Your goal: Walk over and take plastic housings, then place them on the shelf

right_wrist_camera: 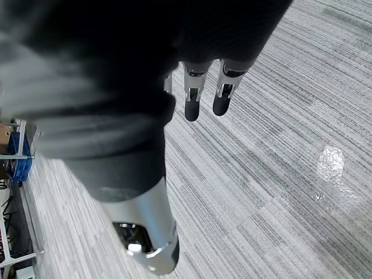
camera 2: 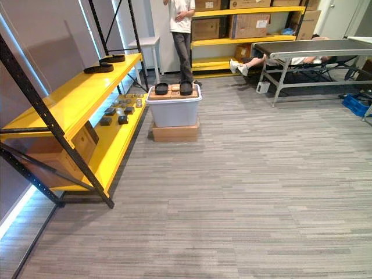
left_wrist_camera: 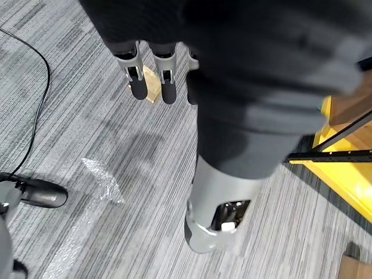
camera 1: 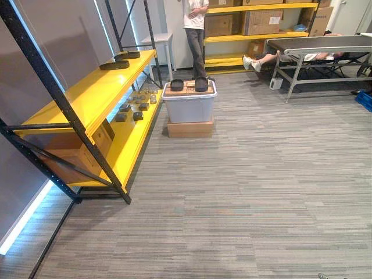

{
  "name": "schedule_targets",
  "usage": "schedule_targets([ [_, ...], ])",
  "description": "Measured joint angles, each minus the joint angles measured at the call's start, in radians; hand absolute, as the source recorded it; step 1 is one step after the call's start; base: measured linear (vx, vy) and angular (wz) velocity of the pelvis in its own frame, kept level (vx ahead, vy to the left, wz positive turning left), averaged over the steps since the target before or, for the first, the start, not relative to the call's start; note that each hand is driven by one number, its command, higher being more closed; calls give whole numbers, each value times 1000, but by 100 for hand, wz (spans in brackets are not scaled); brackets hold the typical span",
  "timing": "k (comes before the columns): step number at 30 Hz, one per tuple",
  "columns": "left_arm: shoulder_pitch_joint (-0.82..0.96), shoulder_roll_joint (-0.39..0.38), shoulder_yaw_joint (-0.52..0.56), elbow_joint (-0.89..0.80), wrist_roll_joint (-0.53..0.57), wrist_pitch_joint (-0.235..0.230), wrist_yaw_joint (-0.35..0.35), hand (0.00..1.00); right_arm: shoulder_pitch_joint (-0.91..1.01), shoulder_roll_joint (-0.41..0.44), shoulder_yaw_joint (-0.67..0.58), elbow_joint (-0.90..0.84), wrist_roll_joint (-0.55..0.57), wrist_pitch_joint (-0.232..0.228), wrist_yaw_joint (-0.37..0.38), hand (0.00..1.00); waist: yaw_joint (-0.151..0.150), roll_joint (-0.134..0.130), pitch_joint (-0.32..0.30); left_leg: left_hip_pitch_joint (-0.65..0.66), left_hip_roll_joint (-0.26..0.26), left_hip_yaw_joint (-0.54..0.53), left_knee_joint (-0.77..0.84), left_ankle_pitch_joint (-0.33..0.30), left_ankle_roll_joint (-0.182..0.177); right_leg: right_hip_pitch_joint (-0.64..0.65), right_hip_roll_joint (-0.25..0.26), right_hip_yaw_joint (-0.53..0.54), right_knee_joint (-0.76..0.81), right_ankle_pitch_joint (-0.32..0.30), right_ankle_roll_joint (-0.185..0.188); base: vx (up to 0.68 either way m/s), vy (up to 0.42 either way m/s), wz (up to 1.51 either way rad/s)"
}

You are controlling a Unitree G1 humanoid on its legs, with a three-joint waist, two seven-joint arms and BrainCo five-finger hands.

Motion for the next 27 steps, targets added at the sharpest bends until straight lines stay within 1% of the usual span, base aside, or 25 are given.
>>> schedule_targets([
  [1,-2,0,0,0,-4,0,0,0,1,0,0,1,1,0,-1,0,-5,0,-2,-13,2,-4,2,0,0,-9,1,-5,0,1,-1,-62,-23,7],
  [5,-22,0,-2,4,-5,0,1,0,12,0,-1,10,11,1,-3,0,-7,3,-8,-49,3,-25,2,8,12,-36,3,-33,0,5,-6,-48,-35,18],
  [6,-27,0,-4,9,-5,0,1,0,13,4,-1,15,30,2,-4,0,-5,3,-9,-50,4,-28,1,11,15,-36,4,-37,0,5,-6,-23,-28,14],
  [11,-25,-2,-29,11,-1,2,15,0,2,61,-6,18,87,2,-3,0,-5,3,-11,-35,8,-34,-16,15,16,-26,8,-50,-4,5,-6,-6,-14,5],
  [15,-24,-16,-41,11,35,2,35,0,-8,105,-5,48,84,2,-4,0,-5,0,-15,-10,7,-28,-30,19,16,-9,7,-52,-4,6,-4,0,11,-2],
  [19,-24,-27,-81,9,73,-2,49,0,-8,121,-1,51,79,2,-4,0,-5,-1,-16,-4,6,-23,-33,19,16,-8,6,-49,-3,6,3,-13,9,-4],
  [24,-20,-36,-91,8,72,-4,50,0,-6,123,21,51,40,2,-15,0,-5,-6,-17,7,7,-12,-36,18,16,-1,7,-37,-3,6,4,-36,-4,-7],
  [27,-15,-36,-107,8,71,-6,51,0,-4,139,40,51,39,1,-20,0,-4,-8,-20,6,8,1,-36,18,16,-4,8,-26,-3,6,5,-42,-6,-12],
])
